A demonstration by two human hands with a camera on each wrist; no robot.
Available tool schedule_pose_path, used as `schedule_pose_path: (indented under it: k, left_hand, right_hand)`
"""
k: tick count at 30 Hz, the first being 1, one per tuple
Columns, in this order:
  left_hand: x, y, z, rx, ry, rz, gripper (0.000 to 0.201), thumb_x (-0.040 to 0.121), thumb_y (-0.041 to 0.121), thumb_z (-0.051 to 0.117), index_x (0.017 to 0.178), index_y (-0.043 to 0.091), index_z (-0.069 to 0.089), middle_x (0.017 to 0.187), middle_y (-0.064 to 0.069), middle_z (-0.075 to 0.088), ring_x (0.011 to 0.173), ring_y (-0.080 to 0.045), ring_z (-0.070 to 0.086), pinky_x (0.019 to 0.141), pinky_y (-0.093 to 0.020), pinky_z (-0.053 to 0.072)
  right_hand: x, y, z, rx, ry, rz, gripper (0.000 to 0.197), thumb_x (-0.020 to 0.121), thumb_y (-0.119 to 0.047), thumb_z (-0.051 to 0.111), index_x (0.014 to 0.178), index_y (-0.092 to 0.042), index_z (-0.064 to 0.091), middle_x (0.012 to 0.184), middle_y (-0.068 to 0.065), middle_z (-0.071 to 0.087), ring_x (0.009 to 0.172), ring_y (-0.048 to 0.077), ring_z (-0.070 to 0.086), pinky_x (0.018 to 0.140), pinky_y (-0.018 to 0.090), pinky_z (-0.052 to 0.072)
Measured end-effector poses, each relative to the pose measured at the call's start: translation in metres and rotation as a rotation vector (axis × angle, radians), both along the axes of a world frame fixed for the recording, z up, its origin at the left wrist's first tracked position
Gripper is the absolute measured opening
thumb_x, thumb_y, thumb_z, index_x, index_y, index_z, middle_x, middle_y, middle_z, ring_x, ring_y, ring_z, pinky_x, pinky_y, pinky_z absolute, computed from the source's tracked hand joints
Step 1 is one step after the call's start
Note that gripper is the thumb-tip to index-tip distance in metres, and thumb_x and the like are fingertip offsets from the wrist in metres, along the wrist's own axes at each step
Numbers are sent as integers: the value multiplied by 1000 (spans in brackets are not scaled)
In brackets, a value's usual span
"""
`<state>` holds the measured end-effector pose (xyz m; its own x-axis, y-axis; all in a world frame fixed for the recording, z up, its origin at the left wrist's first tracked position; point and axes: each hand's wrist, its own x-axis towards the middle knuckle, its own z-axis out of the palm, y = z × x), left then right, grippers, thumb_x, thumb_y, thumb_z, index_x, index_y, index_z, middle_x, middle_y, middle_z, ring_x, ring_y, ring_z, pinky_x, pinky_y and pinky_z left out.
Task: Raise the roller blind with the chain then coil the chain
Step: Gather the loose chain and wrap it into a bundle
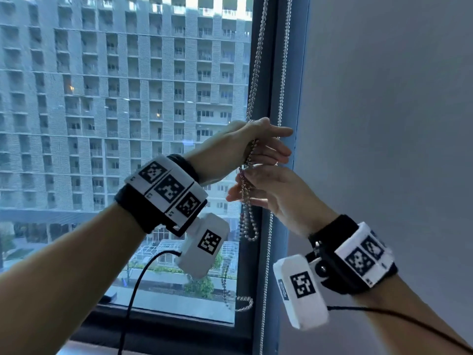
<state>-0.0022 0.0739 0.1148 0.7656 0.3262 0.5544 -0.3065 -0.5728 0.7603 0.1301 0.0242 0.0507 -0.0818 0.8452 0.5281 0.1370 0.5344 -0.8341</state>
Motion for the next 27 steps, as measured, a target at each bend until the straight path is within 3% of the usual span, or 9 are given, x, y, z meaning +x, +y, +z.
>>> schedule_pose_path:
  k: [3,5,10,15,19,22,24,27]
  left_hand:
    - [-3,2,0,7,-23,-8,53,95,28,28,129,-9,46,120,-38,53,104,-40,56,99,-47,44]
    - [-6,1,0,-1,-36,-7,51,98,25,25,129,-11,45,120,-38,53,104,-40,56,96,-42,48]
    - [-9,0,-4,-87,-116,-43,51,100,22,23,122,-16,49,108,-29,60,92,-32,65,91,-39,51]
    - [-18,6,-11,-270,-274,-136,47,96,22,29,108,-10,62,92,-19,73,90,-30,69,85,-34,55]
    - [-23,10,-25,-536,-547,-216,48,96,22,31,90,-2,72,85,-12,76,85,-22,72,77,-29,56]
    - [-26,14,-34,-740,-754,-325,38,90,18,42,82,-1,73,80,-11,76,78,-20,72,74,-27,57]
    - [-27,16,-35,-857,-871,-357,29,83,15,49,78,-2,73,74,-10,74,71,-19,70,66,-26,55]
    - [-26,20,-35,-951,-982,-262,32,89,14,48,67,2,69,58,-5,65,60,-17,59,61,-27,49]
  right_hand:
    - [2,3,-3,13,-19,-88,22,98,-21,52,83,-10,65,75,4,74,75,25,71,83,34,55]
    - [5,2,-5,8,-8,-94,19,96,-21,55,85,-9,64,76,7,73,72,24,71,75,29,56]
    - [4,0,-6,56,-122,-117,20,98,-17,54,87,-4,63,84,15,73,73,20,71,70,25,56]
    - [8,1,-5,144,-193,-226,25,97,-19,57,90,4,63,75,13,72,73,32,71,86,51,56]
    - [4,-2,-2,225,-160,-279,22,96,-16,59,90,4,63,68,11,65,65,30,72,80,51,59]
    - [-5,-2,1,219,-131,-285,19,97,-16,57,89,0,61,67,11,54,56,24,68,68,49,61]
    - [-9,0,3,211,-148,-281,18,99,-17,52,87,-5,57,65,9,46,45,17,52,50,38,50]
    - [-13,3,4,215,-245,-313,22,101,-21,47,81,-16,54,59,-4,41,43,7,33,46,28,30]
